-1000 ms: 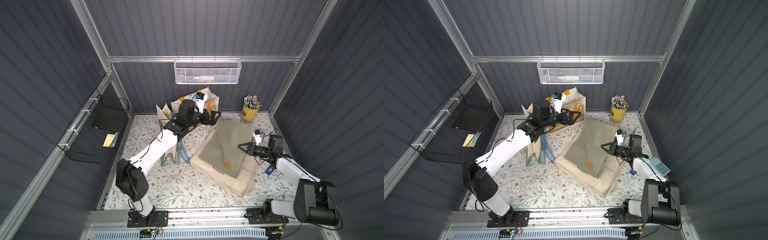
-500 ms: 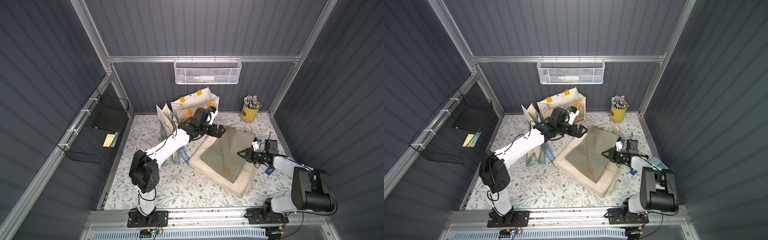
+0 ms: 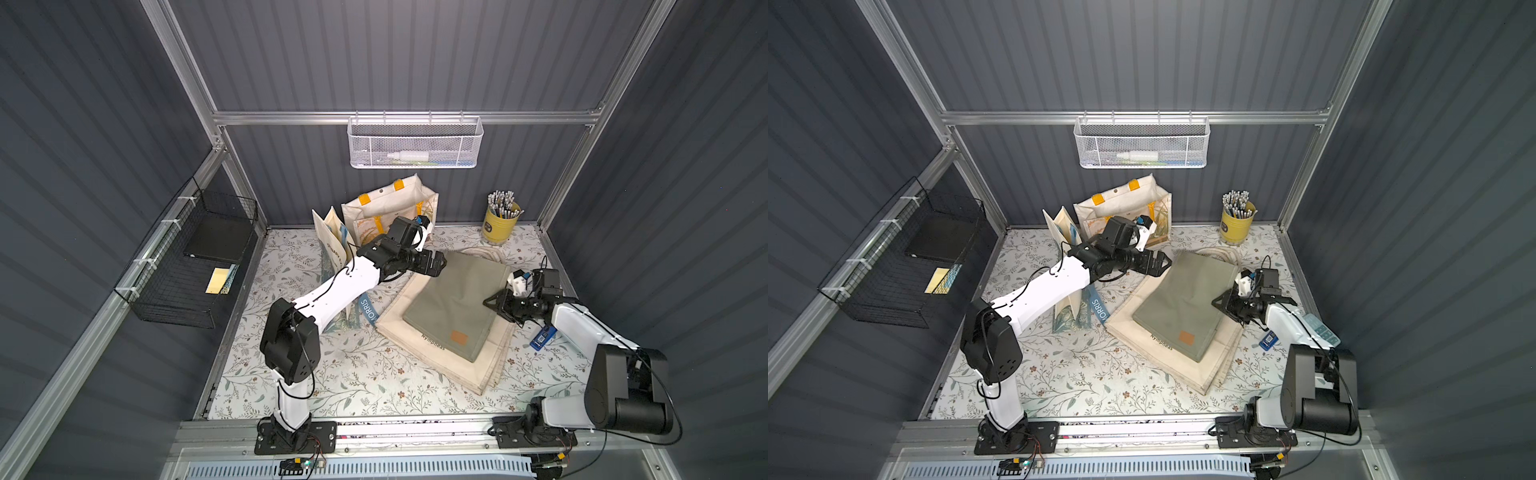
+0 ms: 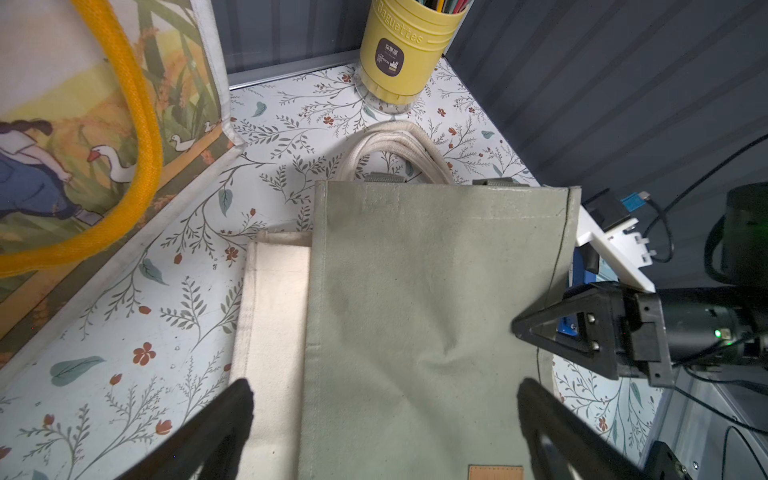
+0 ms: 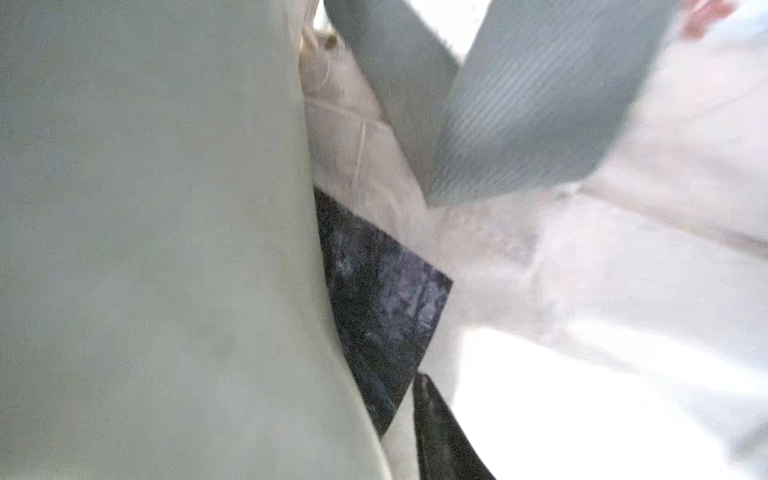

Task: Put away the canvas bag
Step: Place the canvas bag at the center of the board.

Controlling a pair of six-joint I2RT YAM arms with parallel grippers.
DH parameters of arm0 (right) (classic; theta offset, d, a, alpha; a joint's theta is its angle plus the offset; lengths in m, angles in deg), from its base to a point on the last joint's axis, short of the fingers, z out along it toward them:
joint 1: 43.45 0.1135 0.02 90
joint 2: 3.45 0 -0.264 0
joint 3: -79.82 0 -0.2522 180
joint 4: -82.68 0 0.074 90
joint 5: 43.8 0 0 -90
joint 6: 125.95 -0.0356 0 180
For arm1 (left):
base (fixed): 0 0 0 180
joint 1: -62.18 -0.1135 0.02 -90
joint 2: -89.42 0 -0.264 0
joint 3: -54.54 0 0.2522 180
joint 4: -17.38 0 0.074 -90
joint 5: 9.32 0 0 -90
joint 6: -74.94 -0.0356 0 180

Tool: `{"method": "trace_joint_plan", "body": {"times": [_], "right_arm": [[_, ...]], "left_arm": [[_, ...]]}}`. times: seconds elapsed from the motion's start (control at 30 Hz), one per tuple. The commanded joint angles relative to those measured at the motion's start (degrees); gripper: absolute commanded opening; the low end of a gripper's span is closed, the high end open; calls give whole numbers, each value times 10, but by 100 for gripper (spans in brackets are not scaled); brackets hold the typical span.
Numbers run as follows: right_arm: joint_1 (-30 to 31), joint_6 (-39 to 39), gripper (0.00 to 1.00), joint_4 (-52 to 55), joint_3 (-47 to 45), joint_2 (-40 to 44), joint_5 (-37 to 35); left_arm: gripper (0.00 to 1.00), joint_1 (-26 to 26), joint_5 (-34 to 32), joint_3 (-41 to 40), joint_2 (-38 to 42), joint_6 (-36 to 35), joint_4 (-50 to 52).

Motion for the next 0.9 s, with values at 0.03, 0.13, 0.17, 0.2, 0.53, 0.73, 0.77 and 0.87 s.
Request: {"method": "trace_joint_plan", "body": {"times": [0.03, 0.13, 0.17, 0.2, 0.53, 0.73, 0.77, 0.87], "right_arm": [[-2, 5, 12, 7, -14, -6, -22], [-3, 1, 0, -13, -32, -43, 48], [-5, -9, 0, -28, -38, -57, 89], [-7, -22, 0, -47, -43, -66, 124], [-8, 44, 0, 49, -7, -48, 153], [3, 45, 0, 85, -12, -60, 83], [3, 41, 4, 90, -10, -64, 69], [4, 42, 24, 118, 9, -64, 24]], "left_arm": [[99, -1, -9, 14, -2, -4, 15], [99, -1, -10, 15, -2, 0, 15], [100, -1, -10, 16, -2, 3, 17], [99, -1, -9, 17, -2, 4, 17], [99, -1, -11, 9, 19, 12, 21], [100, -1, -35, 19, 33, 6, 18], [99, -1, -43, 23, 37, 5, 18], [100, 1, -78, 42, 49, -3, 28]]}}
